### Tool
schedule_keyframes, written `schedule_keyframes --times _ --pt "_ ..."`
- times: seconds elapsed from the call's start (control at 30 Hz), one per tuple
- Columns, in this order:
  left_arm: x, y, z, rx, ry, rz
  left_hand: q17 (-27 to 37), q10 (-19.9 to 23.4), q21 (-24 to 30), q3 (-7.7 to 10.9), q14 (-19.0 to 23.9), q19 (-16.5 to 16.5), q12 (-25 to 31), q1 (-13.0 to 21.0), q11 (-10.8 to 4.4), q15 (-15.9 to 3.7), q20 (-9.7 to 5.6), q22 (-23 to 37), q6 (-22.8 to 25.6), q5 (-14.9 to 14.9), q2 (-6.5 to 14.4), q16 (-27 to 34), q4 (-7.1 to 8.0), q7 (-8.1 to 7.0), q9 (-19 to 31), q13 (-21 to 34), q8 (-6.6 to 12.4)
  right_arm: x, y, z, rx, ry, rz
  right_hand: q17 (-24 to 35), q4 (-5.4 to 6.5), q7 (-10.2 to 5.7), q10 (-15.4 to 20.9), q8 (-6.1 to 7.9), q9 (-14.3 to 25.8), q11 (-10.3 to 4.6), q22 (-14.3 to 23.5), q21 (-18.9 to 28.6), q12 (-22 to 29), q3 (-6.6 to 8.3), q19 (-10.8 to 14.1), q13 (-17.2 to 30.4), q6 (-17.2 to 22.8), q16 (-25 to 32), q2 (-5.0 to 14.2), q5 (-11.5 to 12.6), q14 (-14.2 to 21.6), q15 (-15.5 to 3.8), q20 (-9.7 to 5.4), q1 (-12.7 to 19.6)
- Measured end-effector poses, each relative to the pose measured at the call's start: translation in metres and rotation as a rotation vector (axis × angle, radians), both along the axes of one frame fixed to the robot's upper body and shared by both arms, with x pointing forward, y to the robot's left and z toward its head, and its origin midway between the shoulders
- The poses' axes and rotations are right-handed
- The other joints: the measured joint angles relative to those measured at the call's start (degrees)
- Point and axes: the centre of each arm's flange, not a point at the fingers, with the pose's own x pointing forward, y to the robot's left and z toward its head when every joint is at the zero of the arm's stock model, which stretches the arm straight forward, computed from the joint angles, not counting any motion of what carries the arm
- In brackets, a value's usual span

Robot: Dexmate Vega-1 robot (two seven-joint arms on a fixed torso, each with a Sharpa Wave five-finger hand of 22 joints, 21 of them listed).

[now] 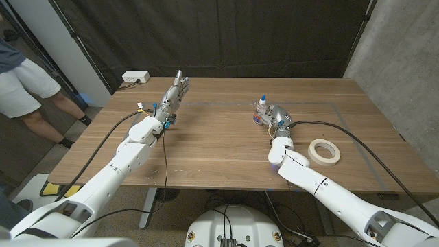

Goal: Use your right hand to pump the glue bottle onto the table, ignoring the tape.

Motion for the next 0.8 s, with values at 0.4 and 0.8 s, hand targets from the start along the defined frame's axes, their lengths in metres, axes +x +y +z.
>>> schedule_keyframes --times 0.4,0.8 --pt "-0.001 0.000 -0.001 0.002 0.003 -0.001 0.0 0.3 0.0 0.00 0.0 0.3 0.0 0.1 0.30 0.00 0.31 0.0 0.2 -0.2 0.1 0.0 0.00 -0.21 0.0 0.0 0.00 -0.004 -0.004 0.001 0.053 -0.043 -0.010 0.0 -0.20 -0.17 0.9 0.29 0.1 -0.26 0.6 1.2 -0.4 0.96 0.2 0.1 0.4 -0.8 -0.30 -0.1 0.9 -0.49 0.19 0.4" --pt "-0.003 0.000 0.001 0.006 -0.004 0.005 0.0 0.6 0.0 0.00 0.2 0.3 0.0 0.4 0.05 -0.22 0.31 0.0 0.2 -0.2 0.4 0.0 0.00 -0.20 0.0 0.0 0.00 -0.013 -0.006 0.009 0.041 -0.089 -0.016 0.3 -0.03 -0.32 0.9 0.25 0.1 -0.69 0.8 1.7 -1.4 1.29 -0.5 0.1 0.2 -1.4 -0.30 -0.3 0.8 -0.38 0.22 0.4"
